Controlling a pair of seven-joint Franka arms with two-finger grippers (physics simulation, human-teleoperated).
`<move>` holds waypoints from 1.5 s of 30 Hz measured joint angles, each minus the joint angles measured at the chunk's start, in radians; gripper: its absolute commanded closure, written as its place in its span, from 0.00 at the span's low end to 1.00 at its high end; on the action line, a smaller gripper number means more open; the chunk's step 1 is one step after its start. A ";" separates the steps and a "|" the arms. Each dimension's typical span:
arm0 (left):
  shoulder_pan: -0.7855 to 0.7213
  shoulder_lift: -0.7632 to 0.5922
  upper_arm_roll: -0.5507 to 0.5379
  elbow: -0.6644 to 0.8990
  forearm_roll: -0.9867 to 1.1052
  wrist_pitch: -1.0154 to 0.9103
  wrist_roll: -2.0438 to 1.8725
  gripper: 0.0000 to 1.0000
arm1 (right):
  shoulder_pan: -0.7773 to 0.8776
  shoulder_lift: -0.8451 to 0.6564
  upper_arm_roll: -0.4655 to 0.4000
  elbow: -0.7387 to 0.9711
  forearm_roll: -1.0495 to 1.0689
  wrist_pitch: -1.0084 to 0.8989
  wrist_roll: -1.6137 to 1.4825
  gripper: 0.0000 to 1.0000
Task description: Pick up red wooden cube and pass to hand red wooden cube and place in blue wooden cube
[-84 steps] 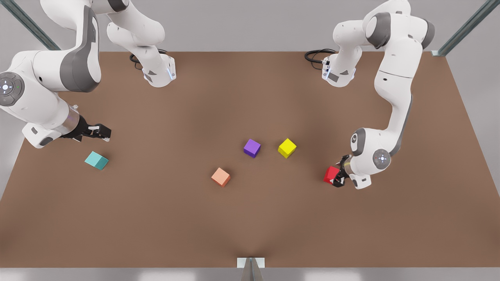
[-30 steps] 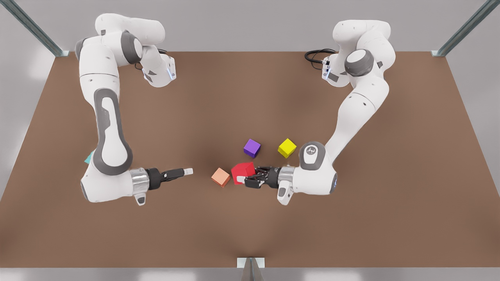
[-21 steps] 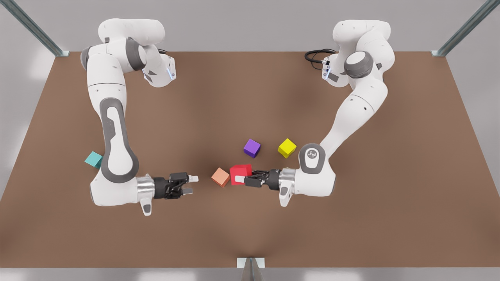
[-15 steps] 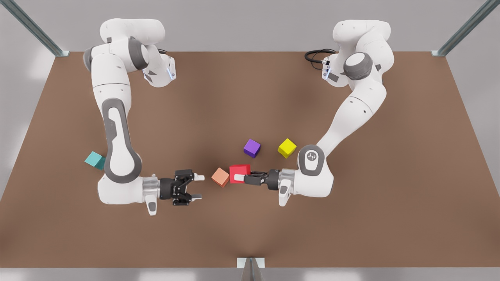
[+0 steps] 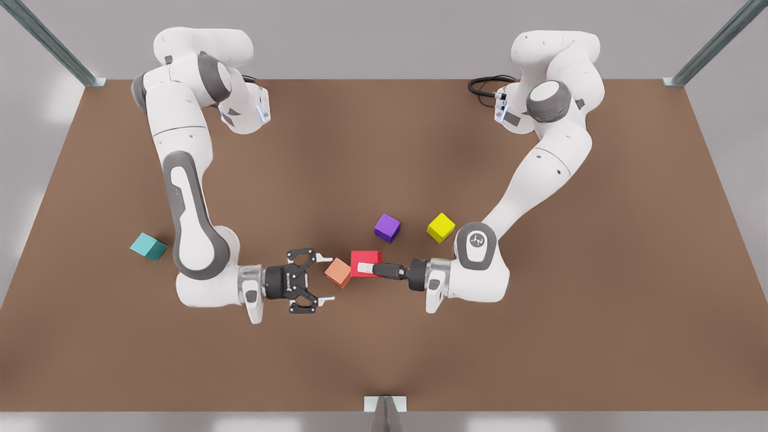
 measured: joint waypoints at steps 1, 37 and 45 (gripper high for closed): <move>0.000 0.000 0.000 0.000 0.000 0.001 0.009 0.35 | 0.000 -0.002 0.001 -0.003 0.003 -0.001 -0.026 0.01; -0.014 0.016 0.003 0.013 -0.003 0.018 0.164 0.35 | 0.060 -0.038 0.023 -0.097 0.092 0.039 -0.421 0.02; -0.016 0.016 0.003 0.013 -0.003 0.020 0.175 0.35 | 0.079 -0.026 0.023 -0.094 0.109 0.072 -0.440 0.02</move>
